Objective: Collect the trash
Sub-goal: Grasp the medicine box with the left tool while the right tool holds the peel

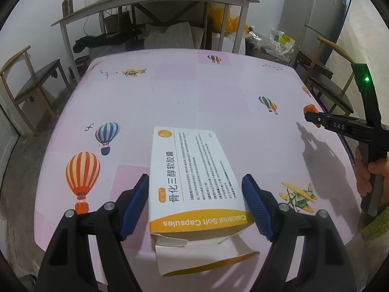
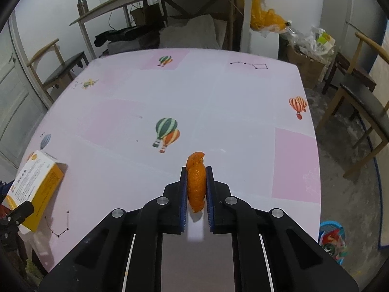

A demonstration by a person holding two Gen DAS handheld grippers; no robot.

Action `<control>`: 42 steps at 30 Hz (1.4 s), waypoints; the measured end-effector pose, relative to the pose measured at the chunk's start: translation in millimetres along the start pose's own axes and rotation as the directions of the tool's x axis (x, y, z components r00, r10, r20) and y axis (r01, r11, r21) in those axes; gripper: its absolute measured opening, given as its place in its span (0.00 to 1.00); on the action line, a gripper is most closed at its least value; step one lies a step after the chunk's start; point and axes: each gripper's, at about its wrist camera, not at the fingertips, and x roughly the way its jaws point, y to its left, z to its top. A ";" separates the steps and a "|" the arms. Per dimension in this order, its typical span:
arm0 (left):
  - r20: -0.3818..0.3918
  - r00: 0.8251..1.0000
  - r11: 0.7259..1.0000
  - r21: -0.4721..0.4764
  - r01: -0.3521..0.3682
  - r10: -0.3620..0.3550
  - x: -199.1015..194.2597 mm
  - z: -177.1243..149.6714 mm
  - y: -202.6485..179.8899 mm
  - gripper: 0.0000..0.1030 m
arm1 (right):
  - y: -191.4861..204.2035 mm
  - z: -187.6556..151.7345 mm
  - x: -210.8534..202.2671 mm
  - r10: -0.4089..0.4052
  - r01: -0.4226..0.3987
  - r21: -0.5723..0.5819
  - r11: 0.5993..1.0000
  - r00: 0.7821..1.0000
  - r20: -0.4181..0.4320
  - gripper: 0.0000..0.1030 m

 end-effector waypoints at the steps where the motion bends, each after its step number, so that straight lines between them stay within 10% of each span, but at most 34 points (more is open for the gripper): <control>1: 0.005 1.000 1.000 -0.001 0.002 -0.002 -2.2 0.0 0.1 0.73 | 0.8 -0.3 -2.7 0.003 -0.003 0.000 1.000 1.000 0.004 0.11; 9: 0.031 0.999 0.999 -0.025 0.024 -0.023 -11.5 -2.2 5.1 0.71 | 5.2 -1.5 -17.9 0.023 -0.023 -0.002 1.000 0.999 0.024 0.11; 19: -0.075 0.971 0.960 -0.187 0.209 -0.226 6.1 -11.7 39.9 0.75 | 10.6 -12.0 -32.1 0.042 -0.042 0.012 0.999 0.999 0.030 0.11; 42: -0.294 0.954 0.998 0.012 0.067 -0.060 44.1 25.9 2.2 0.85 | 2.7 -37.7 -28.7 0.146 -0.152 0.093 0.984 0.987 0.066 0.11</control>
